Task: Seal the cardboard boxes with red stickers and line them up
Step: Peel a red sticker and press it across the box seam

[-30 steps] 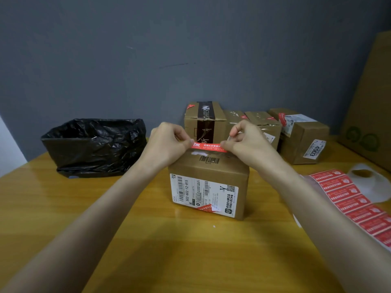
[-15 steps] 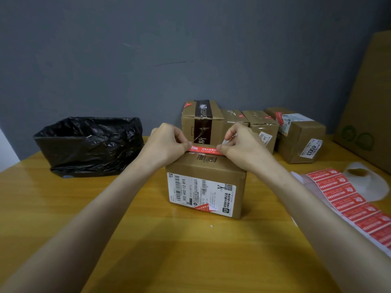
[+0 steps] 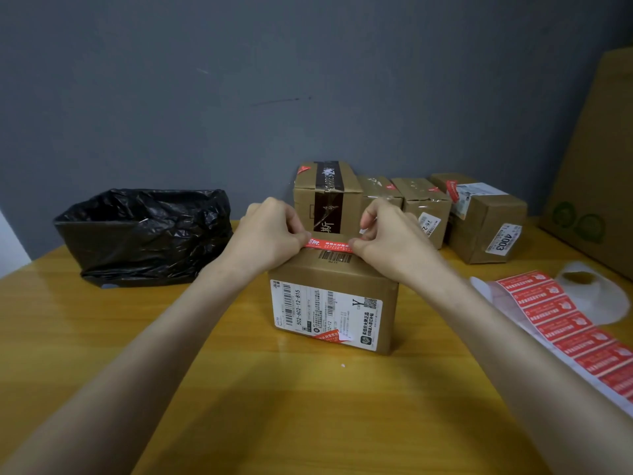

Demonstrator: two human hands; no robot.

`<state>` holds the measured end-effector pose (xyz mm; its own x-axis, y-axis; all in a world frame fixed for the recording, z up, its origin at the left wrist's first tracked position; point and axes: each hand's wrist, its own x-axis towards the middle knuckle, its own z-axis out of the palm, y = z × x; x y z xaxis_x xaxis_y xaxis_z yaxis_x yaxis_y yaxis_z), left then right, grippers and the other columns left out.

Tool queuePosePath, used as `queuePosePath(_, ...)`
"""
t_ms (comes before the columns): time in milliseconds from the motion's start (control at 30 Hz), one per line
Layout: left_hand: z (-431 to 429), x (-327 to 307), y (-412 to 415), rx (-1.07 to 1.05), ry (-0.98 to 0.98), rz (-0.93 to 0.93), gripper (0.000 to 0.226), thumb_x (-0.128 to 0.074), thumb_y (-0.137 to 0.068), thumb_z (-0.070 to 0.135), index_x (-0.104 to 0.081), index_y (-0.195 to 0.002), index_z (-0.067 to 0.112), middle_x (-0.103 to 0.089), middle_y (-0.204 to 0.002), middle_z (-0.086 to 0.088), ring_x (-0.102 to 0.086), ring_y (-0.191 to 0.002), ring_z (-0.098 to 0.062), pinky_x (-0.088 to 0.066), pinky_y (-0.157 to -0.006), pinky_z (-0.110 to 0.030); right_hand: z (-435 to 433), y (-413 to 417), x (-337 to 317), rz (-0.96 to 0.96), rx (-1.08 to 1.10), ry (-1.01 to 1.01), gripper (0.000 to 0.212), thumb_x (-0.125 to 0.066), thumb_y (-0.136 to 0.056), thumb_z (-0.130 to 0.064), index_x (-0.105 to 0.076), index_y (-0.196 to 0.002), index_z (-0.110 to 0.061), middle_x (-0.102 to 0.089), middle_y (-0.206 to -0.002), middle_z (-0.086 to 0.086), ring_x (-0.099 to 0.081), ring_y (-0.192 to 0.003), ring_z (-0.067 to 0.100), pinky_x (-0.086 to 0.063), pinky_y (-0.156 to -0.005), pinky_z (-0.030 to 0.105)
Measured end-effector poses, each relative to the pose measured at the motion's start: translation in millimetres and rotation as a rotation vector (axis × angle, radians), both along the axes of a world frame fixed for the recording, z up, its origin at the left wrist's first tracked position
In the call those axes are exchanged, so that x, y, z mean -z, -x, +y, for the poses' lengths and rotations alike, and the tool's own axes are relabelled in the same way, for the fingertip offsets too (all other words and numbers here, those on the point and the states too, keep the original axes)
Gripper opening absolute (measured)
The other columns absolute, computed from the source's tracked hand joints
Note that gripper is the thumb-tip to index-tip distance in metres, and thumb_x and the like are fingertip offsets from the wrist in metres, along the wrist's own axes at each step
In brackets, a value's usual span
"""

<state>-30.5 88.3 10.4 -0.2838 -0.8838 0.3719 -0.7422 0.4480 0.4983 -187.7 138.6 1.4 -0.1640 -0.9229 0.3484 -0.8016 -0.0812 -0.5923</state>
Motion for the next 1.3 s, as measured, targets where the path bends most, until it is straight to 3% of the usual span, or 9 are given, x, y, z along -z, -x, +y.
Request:
queuePosePath(167,-0.6,0.5,0.7,0.008,0.031,-0.028,0.021,-0.066,-0.085,0.016,-0.065,-0.064,0.018,-0.056,-0.063,0.013,-0.055,-0.069,-0.005,-0.044,-0.067,-0.023,0.2,-1.0,0.2,0.028,0.01,0.003,0.017,-0.061,-0.085,-0.019,-0.045,-0.091,-0.02,-0.051,-0.077,-0.008,-0.047,-0.087,0.014,-0.039,-0.073,0.031)
queuePosePath(333,-1.5,3.8,0.6,0.014,0.07,-0.037,0.015,-0.066,-0.085,0.014,-0.068,-0.07,0.012,-0.058,-0.064,0.01,-0.057,-0.068,-0.007,-0.047,-0.065,-0.022,-1.3,-1.7,1.2,0.04,0.023,-0.002,0.017,-0.062,-0.084,-0.02,-0.046,-0.091,-0.02,-0.058,-0.089,0.0,-0.05,-0.091,0.019,-0.039,-0.073,0.03)
queuePosePath(567,1.5,5.5,2.8,0.003,0.085,-0.061,0.02,-0.066,-0.085,0.014,-0.061,-0.065,0.018,-0.054,-0.064,0.01,-0.052,-0.063,-0.003,-0.044,-0.062,-0.02,-4.2,-2.5,4.0,0.08,0.039,0.018,0.022,-0.066,-0.08,-0.023,-0.047,-0.092,-0.018,-0.059,-0.09,0.003,-0.055,-0.09,0.021,-0.042,-0.072,0.032)
queuePosePath(867,4.1,4.6,3.8,0.005,0.074,-0.06,0.012,-0.065,-0.085,0.013,-0.066,-0.074,0.011,-0.056,-0.067,0.009,-0.06,-0.075,-0.011,-0.052,-0.073,-0.027,0.6,-3.5,1.5,0.146,0.037,0.063,0.029,-0.068,-0.08,-0.024,-0.047,-0.095,-0.012,-0.06,-0.095,0.007,-0.053,-0.094,0.022,-0.036,-0.067,0.028)
queuePosePath(1033,3.2,6.9,1.0,0.003,0.08,0.012,0.01,-0.068,-0.082,0.016,-0.059,-0.086,0.016,-0.057,-0.075,0.008,-0.06,-0.08,-0.01,-0.052,-0.076,-0.025,3.3,2.6,-2.4,0.145,0.065,0.004,0.035,-0.07,-0.078,-0.029,-0.042,-0.096,-0.017,-0.046,-0.115,0.005,-0.042,-0.094,0.018,-0.033,-0.074,0.028)
queuePosePath(1133,8.9,11.5,-0.8,0.078,0.235,-0.052,0.009,-0.065,-0.085,0.013,-0.062,-0.09,0.019,-0.056,-0.093,0.004,-0.058,-0.082,-0.011,-0.051,-0.078,-0.029,7.7,2.3,-2.5,0.133,0.053,-0.028,0.033,-0.068,-0.08,-0.025,-0.044,-0.102,-0.018,-0.042,-0.12,0.003,-0.04,-0.096,0.014,-0.033,-0.076,0.027)
queuePosePath(1200,15.3,14.9,-1.1,0.112,0.369,-0.169,0.012,-0.061,-0.087,0.01,-0.07,-0.093,0.014,-0.055,-0.105,-0.002,-0.057,-0.093,-0.019,-0.048,-0.075,-0.033,13.1,-2.9,0.8,0.196,0.043,0.073,0.031,-0.066,-0.081,-0.015,-0.048,-0.105,-0.016,-0.04,-0.116,0.001,-0.039,-0.102,0.014,-0.033,-0.081,0.024)
queuePosePath(1300,19.6,15.5,2.0,0.186,0.58,-0.393,0.021,-0.065,-0.075,-0.004,-0.073,-0.091,0.007,-0.06,-0.093,-0.01,-0.056,-0.086,-0.03,-0.04,-0.065,-0.036,17.9,-17.0,3.8,0.441,-0.01,0.233,0.028,-0.056,-0.077,0.005,-0.061,-0.1,-0.009,-0.052,-0.11,0.004,-0.043,-0.108,0.022,-0.036,-0.091,0.032)
